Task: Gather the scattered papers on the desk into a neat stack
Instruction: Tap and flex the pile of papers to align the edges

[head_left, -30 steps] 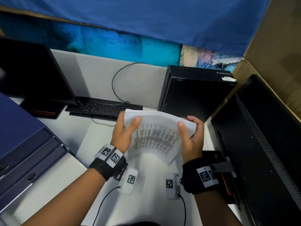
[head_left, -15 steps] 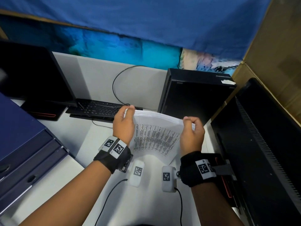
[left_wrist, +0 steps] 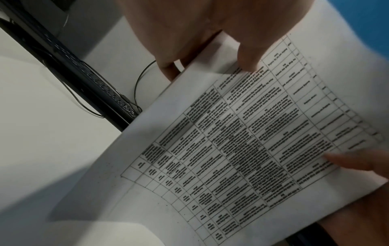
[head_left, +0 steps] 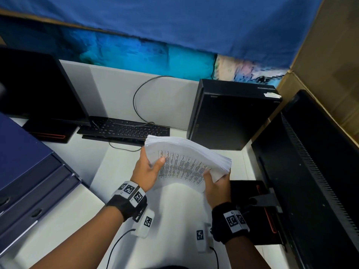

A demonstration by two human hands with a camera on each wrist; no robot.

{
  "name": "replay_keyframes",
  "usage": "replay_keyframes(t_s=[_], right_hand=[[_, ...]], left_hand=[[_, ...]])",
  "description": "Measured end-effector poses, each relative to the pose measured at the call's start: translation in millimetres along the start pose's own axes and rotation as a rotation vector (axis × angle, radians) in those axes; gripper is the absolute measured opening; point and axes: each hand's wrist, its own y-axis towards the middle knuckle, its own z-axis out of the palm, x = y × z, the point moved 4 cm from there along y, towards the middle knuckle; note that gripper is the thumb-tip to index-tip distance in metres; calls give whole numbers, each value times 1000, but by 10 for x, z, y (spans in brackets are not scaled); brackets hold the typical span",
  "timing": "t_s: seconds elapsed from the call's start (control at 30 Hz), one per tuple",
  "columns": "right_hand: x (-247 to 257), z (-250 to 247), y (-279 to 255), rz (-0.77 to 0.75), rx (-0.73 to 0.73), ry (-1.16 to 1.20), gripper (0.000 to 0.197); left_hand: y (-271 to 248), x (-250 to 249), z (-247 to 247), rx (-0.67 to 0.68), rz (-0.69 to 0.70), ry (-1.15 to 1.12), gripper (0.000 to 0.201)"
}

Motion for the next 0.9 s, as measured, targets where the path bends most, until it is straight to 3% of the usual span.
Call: replay_keyframes(t_s=[0.17,0.37,0.53,0.77,0.9], right_hand=[[87,14,-8,-29,-45,-54,31],[383,-87,133,-46,-12,-77,30],[776,-197,307,-122,-52,-4,32],[885,-129,407,-155,-65,29,35],[837,7,480,-87,76,-23,30]], left_hand=[[9,-34,28,17,24,45,56],[-39,161,-34,110,-1,67,72],[-127,371,-56,183,-50,157,44],[-142,261,-84,109,-53,75,31],[-230,281,-215,73,-110,51,27]])
